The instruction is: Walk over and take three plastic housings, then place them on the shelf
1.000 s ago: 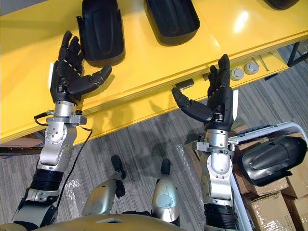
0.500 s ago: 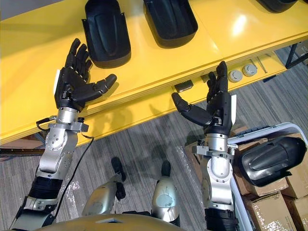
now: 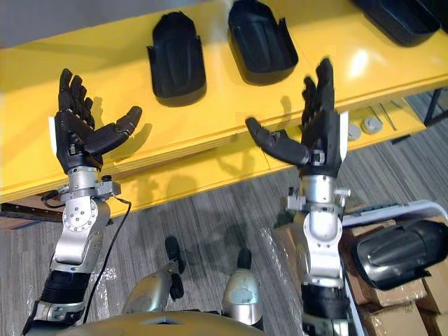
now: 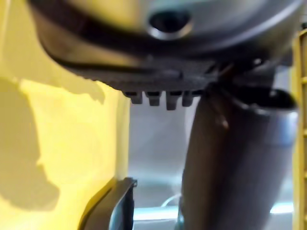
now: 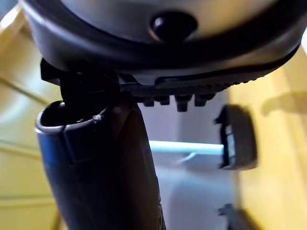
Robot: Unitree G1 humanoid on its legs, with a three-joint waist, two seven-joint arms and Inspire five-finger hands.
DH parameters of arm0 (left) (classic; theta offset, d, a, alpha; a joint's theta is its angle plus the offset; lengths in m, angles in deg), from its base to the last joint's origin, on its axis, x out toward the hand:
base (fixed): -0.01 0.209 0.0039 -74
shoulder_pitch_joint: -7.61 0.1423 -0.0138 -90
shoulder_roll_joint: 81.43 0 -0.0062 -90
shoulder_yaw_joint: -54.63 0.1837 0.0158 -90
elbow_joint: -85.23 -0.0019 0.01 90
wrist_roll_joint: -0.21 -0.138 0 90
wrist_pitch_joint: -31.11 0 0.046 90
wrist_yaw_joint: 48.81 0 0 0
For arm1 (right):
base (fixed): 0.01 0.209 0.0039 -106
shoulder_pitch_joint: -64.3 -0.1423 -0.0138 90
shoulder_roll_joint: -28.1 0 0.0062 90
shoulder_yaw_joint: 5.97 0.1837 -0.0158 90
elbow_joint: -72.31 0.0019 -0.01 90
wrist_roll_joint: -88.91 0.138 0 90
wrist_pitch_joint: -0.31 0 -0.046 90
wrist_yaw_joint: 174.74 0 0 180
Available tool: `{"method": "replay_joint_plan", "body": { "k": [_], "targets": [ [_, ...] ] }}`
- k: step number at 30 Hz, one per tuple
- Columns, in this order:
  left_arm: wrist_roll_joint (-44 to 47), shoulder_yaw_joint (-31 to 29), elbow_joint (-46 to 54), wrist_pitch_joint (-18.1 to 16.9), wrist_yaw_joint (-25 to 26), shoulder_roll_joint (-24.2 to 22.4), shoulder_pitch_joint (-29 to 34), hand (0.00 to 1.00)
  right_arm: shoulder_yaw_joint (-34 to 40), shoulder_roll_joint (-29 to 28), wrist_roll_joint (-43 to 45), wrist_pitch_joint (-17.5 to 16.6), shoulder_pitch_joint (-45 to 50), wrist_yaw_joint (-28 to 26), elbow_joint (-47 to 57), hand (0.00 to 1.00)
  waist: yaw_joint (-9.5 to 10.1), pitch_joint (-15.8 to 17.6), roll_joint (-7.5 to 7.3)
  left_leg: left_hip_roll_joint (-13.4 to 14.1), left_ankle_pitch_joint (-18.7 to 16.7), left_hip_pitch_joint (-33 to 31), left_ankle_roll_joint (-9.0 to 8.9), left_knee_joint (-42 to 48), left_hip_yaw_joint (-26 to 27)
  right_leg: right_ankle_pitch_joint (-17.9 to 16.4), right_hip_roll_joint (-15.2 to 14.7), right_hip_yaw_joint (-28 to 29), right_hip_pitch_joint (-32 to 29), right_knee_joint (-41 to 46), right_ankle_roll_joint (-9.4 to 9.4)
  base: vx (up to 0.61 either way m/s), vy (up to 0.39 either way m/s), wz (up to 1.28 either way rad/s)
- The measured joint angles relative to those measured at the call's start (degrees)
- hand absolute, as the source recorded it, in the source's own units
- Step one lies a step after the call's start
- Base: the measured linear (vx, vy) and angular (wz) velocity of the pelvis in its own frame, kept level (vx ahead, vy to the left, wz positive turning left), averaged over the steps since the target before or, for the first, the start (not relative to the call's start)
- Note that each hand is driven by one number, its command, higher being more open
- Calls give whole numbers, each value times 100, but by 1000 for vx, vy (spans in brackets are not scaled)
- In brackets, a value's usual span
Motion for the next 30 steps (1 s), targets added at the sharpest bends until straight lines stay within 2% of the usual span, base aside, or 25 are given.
{"method": "replay_joint_plan", "body": {
  "k": [3,6,10,13,17,20,24,28,30],
  "targets": [
    [23,-14,177,-17,-229,2,8,100,-129,182,104,97,-840,62,-326,100,100,-76,-17,11,44,-1,-41,-5,-159,-10,23,-177,125,-4,-15,-36,-3,30],
    [59,105,613,-18,-631,8,17,100,-219,189,239,322,-1489,260,-1100,100,301,-95,-31,6,94,-3,-63,-25,-313,-41,34,-321,223,-1,-63,-56,1,27],
    [139,188,741,-82,-991,25,52,100,-265,199,239,652,-1843,484,-1935,100,402,-103,-17,-4,154,-26,-49,-28,-465,-41,27,-476,313,-6,-63,-38,2,23],
    [326,289,740,-82,-1196,27,180,100,-264,474,292,827,-2195,638,-2607,100,472,-117,6,-16,188,-63,-49,-29,-575,-39,23,-570,340,-10,-60,-21,-7,15],
    [533,361,740,-82,-1442,28,484,100,-257,872,523,859,-2915,813,-3451,100,493,-149,69,-61,238,-156,-57,-29,-738,-30,27,-713,339,-18,-45,-11,-11,18],
    [703,422,740,-91,-1605,45,517,100,-261,1151,757,861,-3315,818,-3906,100,611,-144,88,-48,255,-177,-58,-28,-772,-28,49,-738,338,-15,-42,-2,-35,7],
    [969,690,737,-106,-1788,323,511,100,-290,1283,1084,858,-3965,611,-4806,100,712,-138,114,-7,269,-241,-50,-28,-852,-28,66,-788,325,-16,-41,-5,-55,7],
    [1086,742,733,-115,-1951,471,494,100,-534,1397,1165,857,-4223,374,-5107,100,782,-118,151,-12,268,-269,-47,-27,-889,-30,68,-814,321,-18,-27,7,-46,5],
    [1185,737,656,-161,-1951,508,460,100,-703,1517,1179,858,-4520,233,-5340,100,794,-80,221,-18,286,-309,-30,-26,-926,-29,70,-866,314,-16,-15,-2,-44,11]
  ]
}}
